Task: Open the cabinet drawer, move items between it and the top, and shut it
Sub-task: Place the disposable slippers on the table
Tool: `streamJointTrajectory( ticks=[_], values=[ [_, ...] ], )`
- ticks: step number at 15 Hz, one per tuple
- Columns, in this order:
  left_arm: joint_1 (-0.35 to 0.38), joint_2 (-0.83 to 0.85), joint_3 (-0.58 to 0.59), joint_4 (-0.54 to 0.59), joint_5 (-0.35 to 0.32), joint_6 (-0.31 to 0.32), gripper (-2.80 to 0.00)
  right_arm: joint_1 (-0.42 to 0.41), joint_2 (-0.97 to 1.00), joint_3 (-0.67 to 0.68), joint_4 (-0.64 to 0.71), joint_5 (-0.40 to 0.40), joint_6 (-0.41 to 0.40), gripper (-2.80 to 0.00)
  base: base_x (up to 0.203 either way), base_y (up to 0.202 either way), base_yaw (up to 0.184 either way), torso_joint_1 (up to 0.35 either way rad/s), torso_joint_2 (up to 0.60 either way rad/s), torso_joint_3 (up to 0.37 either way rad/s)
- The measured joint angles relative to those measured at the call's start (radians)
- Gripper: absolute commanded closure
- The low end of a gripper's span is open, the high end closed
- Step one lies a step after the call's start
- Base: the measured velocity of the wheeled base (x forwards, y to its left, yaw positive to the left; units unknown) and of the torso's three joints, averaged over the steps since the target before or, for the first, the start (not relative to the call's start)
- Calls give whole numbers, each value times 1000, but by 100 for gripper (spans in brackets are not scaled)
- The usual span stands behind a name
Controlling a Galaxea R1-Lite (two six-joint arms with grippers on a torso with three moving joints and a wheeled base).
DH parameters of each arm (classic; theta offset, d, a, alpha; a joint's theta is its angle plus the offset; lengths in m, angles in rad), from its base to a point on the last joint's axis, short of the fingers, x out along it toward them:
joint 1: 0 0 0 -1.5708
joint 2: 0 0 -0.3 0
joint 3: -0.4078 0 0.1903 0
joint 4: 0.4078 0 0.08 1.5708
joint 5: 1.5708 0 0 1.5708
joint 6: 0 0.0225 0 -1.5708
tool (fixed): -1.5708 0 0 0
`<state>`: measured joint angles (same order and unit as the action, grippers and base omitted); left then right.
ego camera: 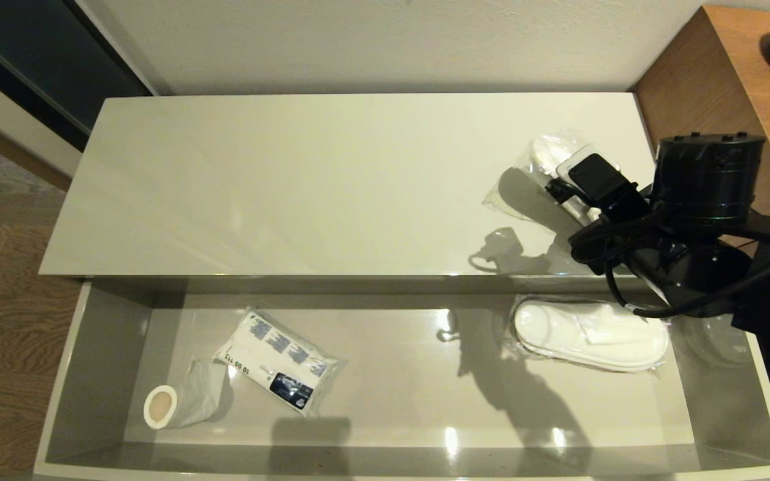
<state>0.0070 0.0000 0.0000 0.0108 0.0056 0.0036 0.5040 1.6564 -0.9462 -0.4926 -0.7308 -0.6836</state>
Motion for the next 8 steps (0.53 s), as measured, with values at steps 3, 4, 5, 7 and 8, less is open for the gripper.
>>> streamJointTrajectory(
  ticks=[3, 4, 5, 7, 8],
  values=[
    [0, 0, 0, 0, 0, 0, 0, 1, 49, 1, -62, -11, -7, 0, 0, 0, 0, 0, 0, 0],
    [0, 0, 0, 0, 0, 0, 0, 1, 64, 3, -90, -12, -9, 0, 0, 0, 0, 0, 0, 0],
    [0, 0, 0, 0, 0, 0, 0, 2, 73, 5, -101, -11, -10, 0, 0, 0, 0, 0, 0, 0],
    [1, 0, 0, 0, 0, 0, 0, 4, 87, 8, -105, -11, -15, -280, 0, 0, 0, 0, 0, 0],
    [1, 0, 0, 0, 0, 0, 0, 6, 90, 10, -106, -11, -13, -280, 0, 0, 0, 0, 0, 0]
  ],
)
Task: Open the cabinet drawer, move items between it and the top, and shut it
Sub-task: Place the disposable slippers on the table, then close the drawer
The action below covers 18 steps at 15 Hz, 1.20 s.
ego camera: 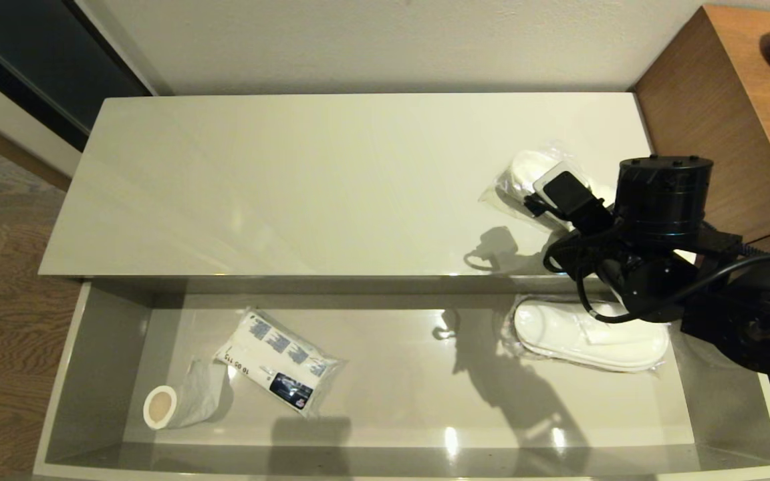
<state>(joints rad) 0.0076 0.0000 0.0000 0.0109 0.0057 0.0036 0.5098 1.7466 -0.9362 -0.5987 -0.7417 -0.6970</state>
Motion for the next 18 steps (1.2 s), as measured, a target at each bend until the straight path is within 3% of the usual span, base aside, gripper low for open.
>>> streamJointTrajectory(
  ticks=[8, 12, 13, 18],
  values=[
    [0, 0, 0, 0, 0, 0, 0, 39, -52, 10, 21, -4, -2, -280, 0, 0, 0, 0, 0, 0],
    [0, 0, 0, 0, 0, 0, 0, 82, -179, 9, 134, -24, -1, -280, 0, 0, 0, 0, 0, 0],
    [0, 0, 0, 0, 0, 0, 0, 87, -216, 5, 167, -34, 1, 0, 0, 0, 0, 0, 0, 0],
    [0, 0, 0, 1, 0, 0, 0, 94, -404, -25, 269, -140, 0, 0, 0, 0, 0, 0, 0, 0]
  ],
)
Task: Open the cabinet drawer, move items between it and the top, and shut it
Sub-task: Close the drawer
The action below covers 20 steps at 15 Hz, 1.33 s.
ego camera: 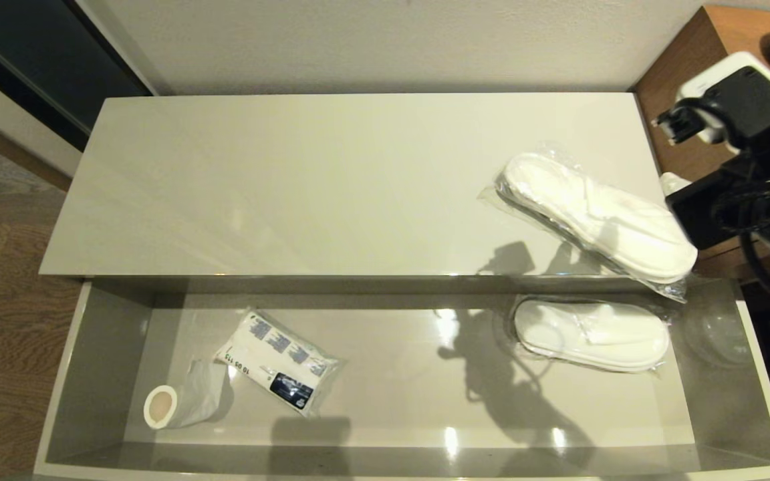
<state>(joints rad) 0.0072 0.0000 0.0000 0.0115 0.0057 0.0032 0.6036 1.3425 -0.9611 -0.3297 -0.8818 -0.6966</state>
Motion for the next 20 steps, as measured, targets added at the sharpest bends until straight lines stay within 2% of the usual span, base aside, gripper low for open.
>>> streamJointTrajectory(
  ticks=[2, 6, 8, 9, 11, 14, 15, 17, 19, 20],
  values=[
    [0, 0, 0, -1, 0, 0, 0, 0, -107, -47, 118, -10, 2, 0, 0, 0, 0, 0, 0, 0],
    [0, 0, 0, -1, 0, 0, 0, 2, -263, -240, 507, 20, 65, 0, 0, 0, 0, 0, 0, 0],
    [0, 0, 0, -1, 0, 0, 0, 2, -306, -342, 703, 76, 131, 0, 0, 0, 0, 0, 0, 0],
    [0, 0, 0, -1, 0, 0, 0, 2, -318, -408, 815, 126, 192, 0, 0, 0, 0, 0, 0, 0],
    [0, 0, 0, -1, 0, 1, 0, 0, -323, -551, 1036, 244, 351, 0, 0, 0, 0, 0, 0, 0],
    [0, 0, 0, 0, 0, 0, 0, -14, -308, -704, 1367, 462, 712, 0, 0, 0, 0, 0, 0, 0],
    [0, 0, 0, -1, 0, 1, 0, -48, -306, -723, 1447, 536, 850, 0, 0, 0, 0, 0, 0, 0],
    [0, 0, 0, -1, 0, 1, 0, -168, -326, -730, 1557, 689, 1088, 0, 0, 0, 0, 0, 0, 0],
    [0, 0, 0, -1, 0, 1, 0, -303, -407, -724, 1664, 866, 1238, 0, 0, 0, 0, 0, 0, 0],
    [0, 0, 0, -1, 0, 0, 0, -369, -457, -718, 1721, 950, 1269, 0, 0, 0, 0, 0, 0, 0]
  ],
)
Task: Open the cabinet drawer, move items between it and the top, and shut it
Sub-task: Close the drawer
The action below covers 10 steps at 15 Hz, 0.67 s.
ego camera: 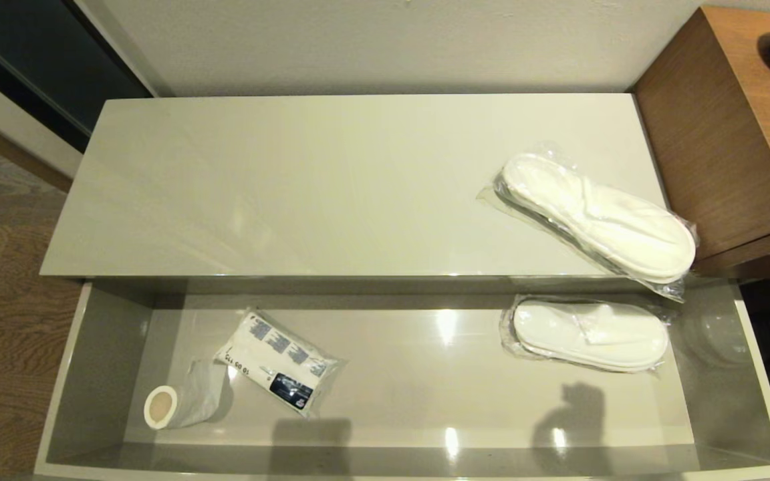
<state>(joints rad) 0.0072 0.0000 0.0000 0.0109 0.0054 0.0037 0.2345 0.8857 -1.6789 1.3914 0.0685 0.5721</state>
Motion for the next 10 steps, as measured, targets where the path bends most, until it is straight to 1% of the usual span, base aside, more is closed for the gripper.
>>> streamJointTrajectory(
  ticks=[1, 2, 3, 4, 6, 8, 10],
  values=[
    [0, 0, 0, 0, 0, 0, 0, -63, -63, 11, 51, 83, -2, 0, 0, 0, 0, 0, 0, 0],
    [0, 0, 0, 0, 1, 0, 0, -116, -125, 30, 85, 146, -21, 0, 0, 0, 0, 0, 0, 0],
    [0, 0, 0, 0, 1, 1, 0, -155, -183, 58, 104, 180, -49, 0, 0, 0, 0, 0, 0, 0],
    [0, 0, 0, 0, 0, 0, 0, -181, -255, 101, 114, 171, -84, 0, 0, 0, 0, 0, 0, 0],
    [-1, 0, 0, 0, 0, 0, 0, -212, -397, 214, 124, 119, -141, 0, 0, 0, 0, 0, 0, 0],
    [0, 0, 0, 1, 0, 0, 0, -228, -513, 321, 130, 49, -192, 0, 0, 0, 0, 0, 0, 0],
    [0, 0, 0, 0, 0, 1, 0, -228, -592, 406, 131, -46, -273, 0, 0, 0, 0, 0, 0, 0]
  ],
)
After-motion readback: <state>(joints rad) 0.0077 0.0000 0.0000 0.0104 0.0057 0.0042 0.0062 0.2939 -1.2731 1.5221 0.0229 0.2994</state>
